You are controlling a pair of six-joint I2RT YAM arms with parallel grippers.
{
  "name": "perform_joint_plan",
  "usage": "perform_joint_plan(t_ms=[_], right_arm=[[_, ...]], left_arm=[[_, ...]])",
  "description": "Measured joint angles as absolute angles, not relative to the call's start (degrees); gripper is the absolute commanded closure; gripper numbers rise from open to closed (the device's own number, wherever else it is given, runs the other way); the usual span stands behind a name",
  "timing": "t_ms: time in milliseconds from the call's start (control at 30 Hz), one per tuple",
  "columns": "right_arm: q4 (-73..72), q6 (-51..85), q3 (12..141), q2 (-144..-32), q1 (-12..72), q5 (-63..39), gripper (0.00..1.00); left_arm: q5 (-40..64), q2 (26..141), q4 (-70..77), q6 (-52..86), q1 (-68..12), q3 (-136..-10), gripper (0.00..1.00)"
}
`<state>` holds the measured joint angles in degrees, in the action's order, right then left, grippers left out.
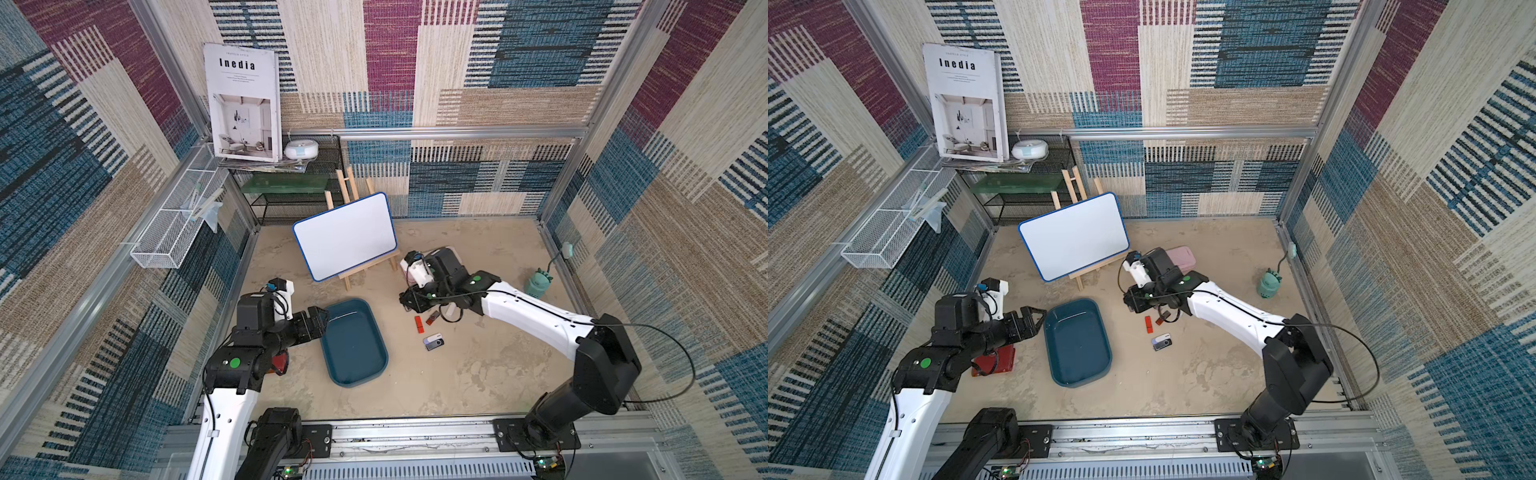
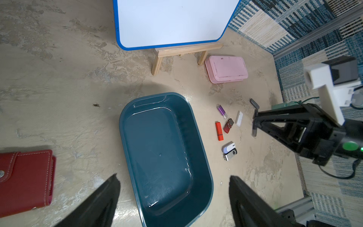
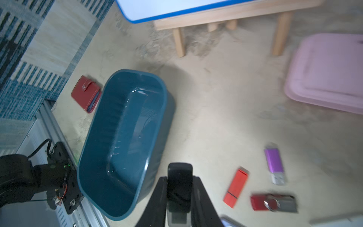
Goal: Put the usb flash drive into the storage box
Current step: Place the USB flash in the storage box.
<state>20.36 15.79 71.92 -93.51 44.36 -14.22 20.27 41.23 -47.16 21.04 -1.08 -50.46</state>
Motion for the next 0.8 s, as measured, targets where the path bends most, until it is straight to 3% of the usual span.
perform_joint_plan(t_ms=[400, 800], right_arm=[[19.8, 24.0, 91.6, -117.5, 56.7, -14.2, 0.82], [18.3, 32.1, 103.4, -132.9, 58.4, -14.1, 0.81]], left_arm=[[16.1, 39.0, -47.2, 22.2, -1.1, -50.5, 0.11], [13.0, 36.9, -47.3, 23.0, -1.1, -50.6, 0.11]])
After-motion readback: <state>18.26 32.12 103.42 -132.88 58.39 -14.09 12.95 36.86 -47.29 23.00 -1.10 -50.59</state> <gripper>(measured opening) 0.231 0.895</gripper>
